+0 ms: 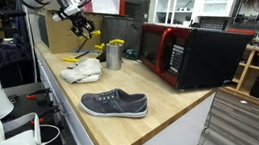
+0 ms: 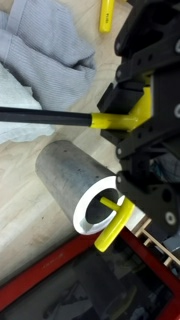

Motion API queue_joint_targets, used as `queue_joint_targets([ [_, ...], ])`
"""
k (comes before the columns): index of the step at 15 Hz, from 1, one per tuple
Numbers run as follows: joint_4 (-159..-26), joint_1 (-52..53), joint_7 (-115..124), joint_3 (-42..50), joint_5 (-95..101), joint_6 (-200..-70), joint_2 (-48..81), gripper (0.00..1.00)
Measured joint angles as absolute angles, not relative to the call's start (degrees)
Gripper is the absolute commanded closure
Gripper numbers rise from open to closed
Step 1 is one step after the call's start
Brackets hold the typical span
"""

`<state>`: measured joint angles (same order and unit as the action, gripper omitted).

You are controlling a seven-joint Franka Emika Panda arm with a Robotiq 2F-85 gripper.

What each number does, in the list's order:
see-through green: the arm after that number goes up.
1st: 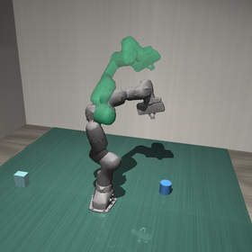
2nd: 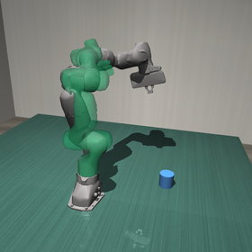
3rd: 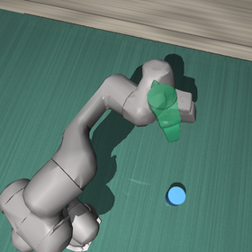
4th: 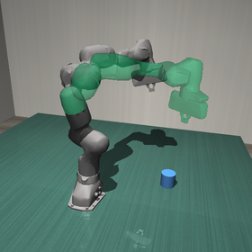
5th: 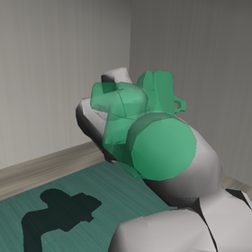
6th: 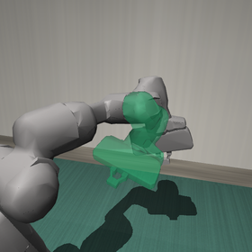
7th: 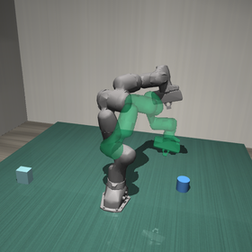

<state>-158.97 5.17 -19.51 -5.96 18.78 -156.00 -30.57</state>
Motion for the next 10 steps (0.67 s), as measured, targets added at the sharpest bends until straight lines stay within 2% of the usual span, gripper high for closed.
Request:
queue_joint_targets([
  [10,-155.41,-1.15,-15.41,-7.9,19.71,-171.97,-30.28,0.95],
])
